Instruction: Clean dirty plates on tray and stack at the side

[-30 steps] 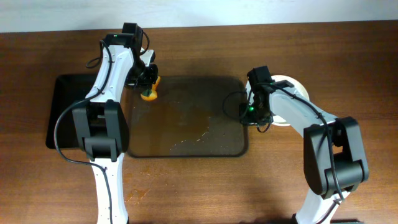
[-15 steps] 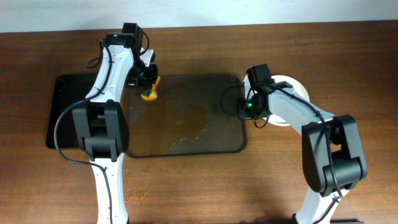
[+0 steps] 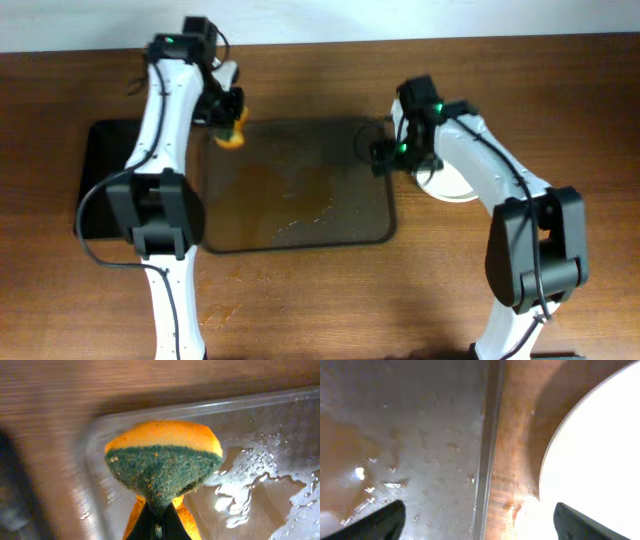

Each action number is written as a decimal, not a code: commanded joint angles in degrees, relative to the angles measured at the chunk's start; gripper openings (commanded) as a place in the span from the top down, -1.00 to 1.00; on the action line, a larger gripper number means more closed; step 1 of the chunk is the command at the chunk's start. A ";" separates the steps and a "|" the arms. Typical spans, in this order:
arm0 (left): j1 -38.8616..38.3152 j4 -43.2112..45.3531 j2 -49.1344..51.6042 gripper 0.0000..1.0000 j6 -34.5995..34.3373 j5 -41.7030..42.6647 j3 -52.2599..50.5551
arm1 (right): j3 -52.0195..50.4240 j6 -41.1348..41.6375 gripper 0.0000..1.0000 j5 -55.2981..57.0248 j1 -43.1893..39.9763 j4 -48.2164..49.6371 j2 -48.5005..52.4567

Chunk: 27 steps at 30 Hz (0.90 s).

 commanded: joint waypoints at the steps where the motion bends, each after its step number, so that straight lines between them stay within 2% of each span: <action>1: 3.65 -6.62 -4.04 0.99 0.46 -7.91 5.84 | 9.79 -0.17 -0.93 0.37 0.11 -6.93 -1.09; 4: 7.87 -11.96 -4.02 0.99 -8.09 -13.40 3.72 | 12.35 -0.20 -0.95 -2.58 0.11 -7.56 -1.09; 6: 10.75 -11.93 -4.02 0.99 -10.12 -13.57 1.44 | 12.33 -0.20 -0.96 -2.58 0.11 -7.32 -1.07; 10: 15.80 -5.88 -4.02 0.99 -10.29 -13.33 -7.87 | 12.33 -0.20 -0.96 -2.58 0.11 -7.19 -1.07; 15: 18.34 4.37 -4.02 0.98 -10.27 -13.81 -18.05 | 12.33 -0.20 -0.96 -2.58 0.11 -7.21 -1.07; 18: 19.26 6.71 -4.02 0.77 -10.27 -15.72 -19.12 | 12.31 -0.20 -0.96 -2.58 0.11 -7.28 -1.07; 19: 19.63 7.19 -4.02 0.67 -10.27 -15.78 -19.12 | 12.31 -0.20 -0.96 -2.58 0.11 -7.28 -1.07; 20: 20.00 7.45 -4.02 0.49 -10.27 -15.76 -19.10 | 12.31 -0.20 -0.96 -2.58 0.11 -7.28 -1.07; 21: 20.63 7.61 -4.02 0.21 -10.27 -15.74 -19.10 | 12.31 -0.20 -0.96 -2.58 0.11 -7.30 -1.07; 22: 21.11 7.56 -4.02 -0.74 -10.29 -15.72 -19.10 | 12.31 -0.20 -0.96 -2.58 0.11 -7.34 -1.07; 23: 21.53 7.52 -4.04 -0.98 -10.29 -15.63 -19.06 | 12.31 -0.20 -0.96 -2.58 0.11 -7.45 -1.07; 27: 21.94 4.35 -4.94 -0.98 -10.88 -13.00 -14.67 | 12.74 -0.20 -0.96 -2.58 0.09 -7.61 -1.11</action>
